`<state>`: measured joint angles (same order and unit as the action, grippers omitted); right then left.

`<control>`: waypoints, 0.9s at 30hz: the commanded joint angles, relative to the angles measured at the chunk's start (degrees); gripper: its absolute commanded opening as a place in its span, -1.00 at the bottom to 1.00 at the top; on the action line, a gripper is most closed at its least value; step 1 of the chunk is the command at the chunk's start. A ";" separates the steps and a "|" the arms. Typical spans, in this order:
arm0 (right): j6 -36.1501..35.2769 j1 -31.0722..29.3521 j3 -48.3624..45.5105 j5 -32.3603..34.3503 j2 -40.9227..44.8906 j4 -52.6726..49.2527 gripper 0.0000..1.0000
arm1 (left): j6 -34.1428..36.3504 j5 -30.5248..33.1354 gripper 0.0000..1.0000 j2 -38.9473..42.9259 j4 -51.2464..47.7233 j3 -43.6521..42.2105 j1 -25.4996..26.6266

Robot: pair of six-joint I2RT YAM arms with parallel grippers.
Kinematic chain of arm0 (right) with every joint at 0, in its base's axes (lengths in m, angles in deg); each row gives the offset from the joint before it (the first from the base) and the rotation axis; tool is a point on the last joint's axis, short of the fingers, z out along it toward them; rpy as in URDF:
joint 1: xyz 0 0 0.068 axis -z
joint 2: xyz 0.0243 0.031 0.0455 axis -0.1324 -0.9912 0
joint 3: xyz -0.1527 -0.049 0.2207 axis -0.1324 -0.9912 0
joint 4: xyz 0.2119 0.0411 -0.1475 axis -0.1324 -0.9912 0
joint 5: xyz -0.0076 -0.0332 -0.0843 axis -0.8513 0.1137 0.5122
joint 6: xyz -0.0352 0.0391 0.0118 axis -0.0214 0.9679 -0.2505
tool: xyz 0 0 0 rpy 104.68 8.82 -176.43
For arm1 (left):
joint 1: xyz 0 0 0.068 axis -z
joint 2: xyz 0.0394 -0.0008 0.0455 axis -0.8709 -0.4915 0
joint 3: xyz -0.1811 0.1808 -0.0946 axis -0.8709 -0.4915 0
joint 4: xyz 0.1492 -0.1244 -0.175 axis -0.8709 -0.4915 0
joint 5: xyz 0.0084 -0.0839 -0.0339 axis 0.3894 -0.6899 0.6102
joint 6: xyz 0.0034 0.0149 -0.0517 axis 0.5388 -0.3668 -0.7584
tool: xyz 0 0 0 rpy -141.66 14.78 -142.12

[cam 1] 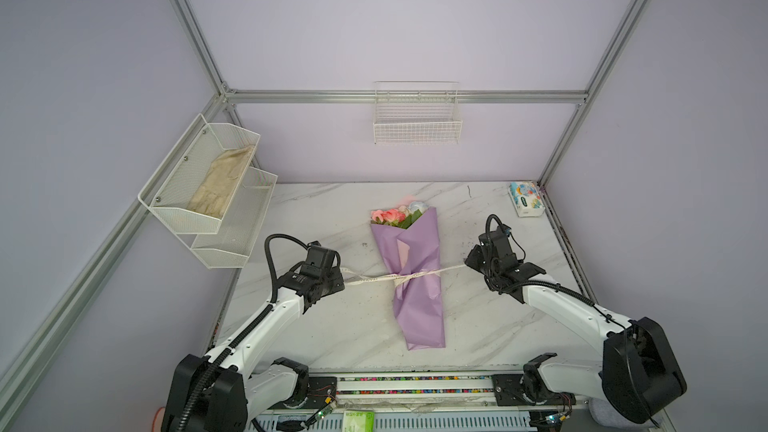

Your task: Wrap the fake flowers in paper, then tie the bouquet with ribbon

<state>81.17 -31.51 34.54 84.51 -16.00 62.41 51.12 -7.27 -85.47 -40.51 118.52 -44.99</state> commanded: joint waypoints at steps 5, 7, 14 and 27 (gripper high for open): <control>-2.16 5.49 1.32 1.38 0.56 -1.60 -1.00 | -1.82 2.91 -1.00 1.06 -1.61 -2.80 -8.74; -2.41 6.42 1.83 1.40 0.55 -1.72 -1.00 | -1.63 1.85 -1.00 0.31 -0.58 -2.98 -11.55; -2.74 9.53 2.60 3.85 0.47 -2.24 -1.00 | -1.48 2.12 -1.00 -3.80 0.72 -2.81 -20.29; -8.03 13.25 6.94 14.67 -4.92 -6.36 -1.00 | -0.21 6.21 -1.00 -7.19 0.70 0.11 -31.36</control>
<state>75.29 -20.40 39.41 86.12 -20.74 59.05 50.22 -11.62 -91.79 -39.83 118.06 -73.27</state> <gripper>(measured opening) 0.048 0.047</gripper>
